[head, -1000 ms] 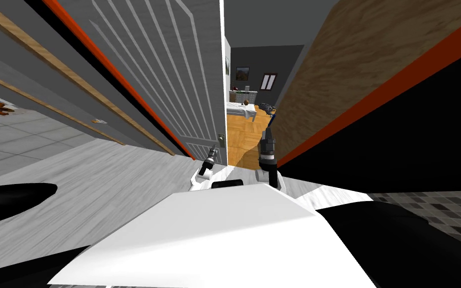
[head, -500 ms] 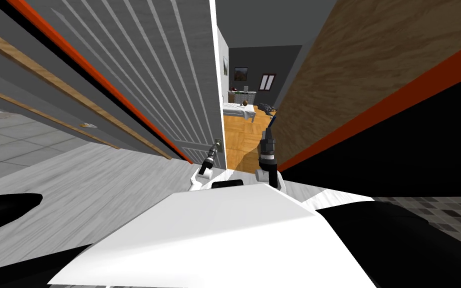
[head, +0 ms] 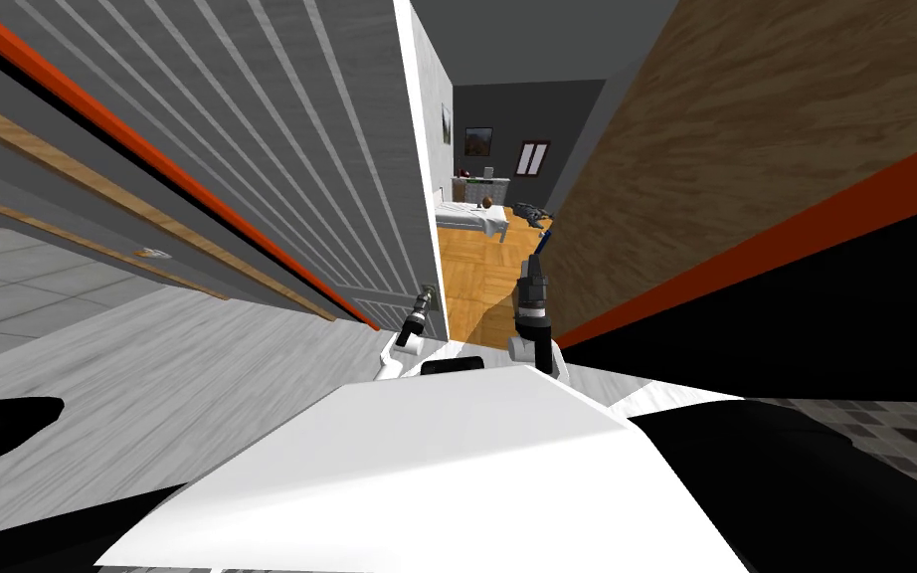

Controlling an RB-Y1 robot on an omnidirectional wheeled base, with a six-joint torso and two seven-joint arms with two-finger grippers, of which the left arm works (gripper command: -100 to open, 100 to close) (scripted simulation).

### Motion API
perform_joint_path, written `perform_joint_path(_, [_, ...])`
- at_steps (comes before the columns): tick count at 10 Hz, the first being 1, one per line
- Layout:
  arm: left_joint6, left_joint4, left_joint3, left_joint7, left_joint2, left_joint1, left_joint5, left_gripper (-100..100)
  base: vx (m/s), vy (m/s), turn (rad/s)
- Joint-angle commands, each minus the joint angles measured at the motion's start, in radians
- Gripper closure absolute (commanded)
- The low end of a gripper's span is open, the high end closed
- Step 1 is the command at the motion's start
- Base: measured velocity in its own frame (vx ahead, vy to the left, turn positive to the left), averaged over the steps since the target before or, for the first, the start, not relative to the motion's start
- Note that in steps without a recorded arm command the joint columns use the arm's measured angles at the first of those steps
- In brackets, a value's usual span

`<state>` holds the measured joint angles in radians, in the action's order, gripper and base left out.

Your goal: Push the door open

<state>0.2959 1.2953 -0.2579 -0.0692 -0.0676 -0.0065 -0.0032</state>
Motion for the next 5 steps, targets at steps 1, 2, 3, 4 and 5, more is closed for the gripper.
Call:
perform_joint_path(1, [0.000, 0.000, 0.000, 0.000, 0.000, 0.001, 0.000, 100, -0.017, 0.010, -0.016])
perform_joint_path(2, [0.000, 0.000, 0.000, 0.000, 0.000, 0.001, 0.000, 100, -0.009, 0.008, -0.013])
perform_joint_path(3, [0.000, 0.000, 0.000, 0.000, 0.000, 0.001, 0.000, 100, 0.000, 0.000, 0.000])
perform_joint_path(4, [0.000, 0.000, 0.000, 0.000, 0.000, 0.001, 0.000, 100, 0.000, 0.000, 0.000])
perform_joint_path(5, [0.000, 0.000, 0.000, 0.000, 0.000, 0.001, 0.000, 100, 0.000, 0.000, 0.000])
